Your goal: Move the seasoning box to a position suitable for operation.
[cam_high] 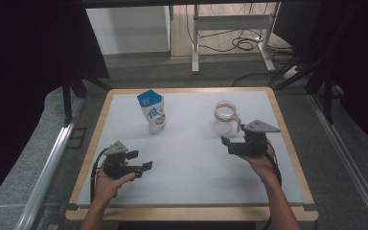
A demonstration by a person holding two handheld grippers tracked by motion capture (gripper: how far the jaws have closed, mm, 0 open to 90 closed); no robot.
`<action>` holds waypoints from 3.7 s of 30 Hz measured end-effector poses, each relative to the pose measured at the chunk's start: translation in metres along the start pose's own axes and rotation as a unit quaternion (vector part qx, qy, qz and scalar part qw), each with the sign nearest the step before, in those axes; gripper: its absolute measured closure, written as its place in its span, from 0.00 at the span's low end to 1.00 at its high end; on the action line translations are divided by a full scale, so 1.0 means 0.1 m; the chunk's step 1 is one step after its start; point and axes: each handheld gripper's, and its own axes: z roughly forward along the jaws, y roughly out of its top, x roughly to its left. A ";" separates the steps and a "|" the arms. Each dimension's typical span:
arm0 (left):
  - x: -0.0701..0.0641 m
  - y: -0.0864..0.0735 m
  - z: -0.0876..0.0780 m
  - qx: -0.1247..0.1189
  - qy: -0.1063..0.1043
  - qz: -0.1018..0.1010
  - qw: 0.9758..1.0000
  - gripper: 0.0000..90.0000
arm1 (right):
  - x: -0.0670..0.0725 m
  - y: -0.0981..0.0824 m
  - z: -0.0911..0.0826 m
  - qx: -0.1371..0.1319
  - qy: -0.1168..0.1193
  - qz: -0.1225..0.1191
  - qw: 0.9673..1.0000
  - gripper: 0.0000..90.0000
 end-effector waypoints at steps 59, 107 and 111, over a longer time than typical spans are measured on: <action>0.07 -0.13 -0.03 -0.026 -0.025 0.047 0.998 0.20 | -0.36 0.22 0.85 0.036 -0.046 0.000 0.998 0.13; 0.14 -0.21 0.01 -0.010 -0.005 0.011 1.000 0.20 | 0.23 -0.37 0.14 0.059 0.087 -0.062 0.993 0.13; 0.13 -0.21 0.00 -0.010 -0.005 0.012 1.000 0.20 | 0.23 -0.38 0.14 0.054 0.087 -0.063 0.993 0.13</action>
